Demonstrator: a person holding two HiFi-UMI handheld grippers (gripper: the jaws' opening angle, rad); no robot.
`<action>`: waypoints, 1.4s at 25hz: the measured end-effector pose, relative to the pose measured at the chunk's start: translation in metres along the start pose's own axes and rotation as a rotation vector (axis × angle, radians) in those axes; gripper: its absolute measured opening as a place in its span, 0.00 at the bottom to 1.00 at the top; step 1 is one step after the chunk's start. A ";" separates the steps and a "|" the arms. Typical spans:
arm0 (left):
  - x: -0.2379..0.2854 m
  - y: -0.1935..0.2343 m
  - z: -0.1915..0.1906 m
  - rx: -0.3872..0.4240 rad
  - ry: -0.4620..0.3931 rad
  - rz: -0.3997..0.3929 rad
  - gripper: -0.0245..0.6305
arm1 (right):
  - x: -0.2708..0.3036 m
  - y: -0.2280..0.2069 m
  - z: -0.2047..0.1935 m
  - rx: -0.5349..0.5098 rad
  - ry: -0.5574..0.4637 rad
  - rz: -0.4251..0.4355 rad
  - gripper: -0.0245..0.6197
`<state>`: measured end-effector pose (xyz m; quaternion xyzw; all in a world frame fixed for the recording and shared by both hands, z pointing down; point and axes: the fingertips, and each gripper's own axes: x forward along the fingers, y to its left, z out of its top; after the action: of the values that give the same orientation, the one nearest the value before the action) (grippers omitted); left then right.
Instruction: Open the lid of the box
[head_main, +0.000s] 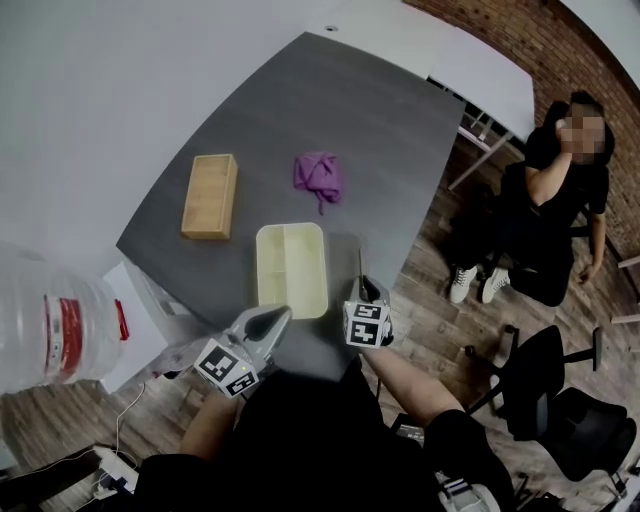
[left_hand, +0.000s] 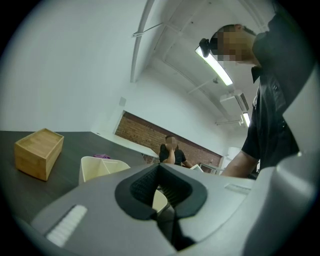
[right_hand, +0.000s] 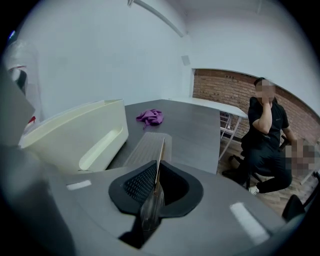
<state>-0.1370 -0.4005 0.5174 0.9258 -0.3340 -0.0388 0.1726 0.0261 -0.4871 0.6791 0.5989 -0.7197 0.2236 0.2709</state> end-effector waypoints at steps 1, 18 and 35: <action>-0.002 0.001 0.000 -0.001 0.001 0.006 0.04 | 0.002 0.002 -0.002 -0.002 0.005 0.001 0.07; -0.013 0.000 -0.001 -0.017 0.013 0.039 0.04 | 0.022 0.006 -0.016 0.004 0.029 -0.004 0.07; -0.008 0.005 0.000 0.003 0.000 0.016 0.04 | 0.001 -0.005 -0.001 0.083 -0.048 0.011 0.13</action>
<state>-0.1459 -0.3988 0.5186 0.9234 -0.3414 -0.0367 0.1717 0.0312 -0.4879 0.6809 0.6107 -0.7196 0.2401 0.2272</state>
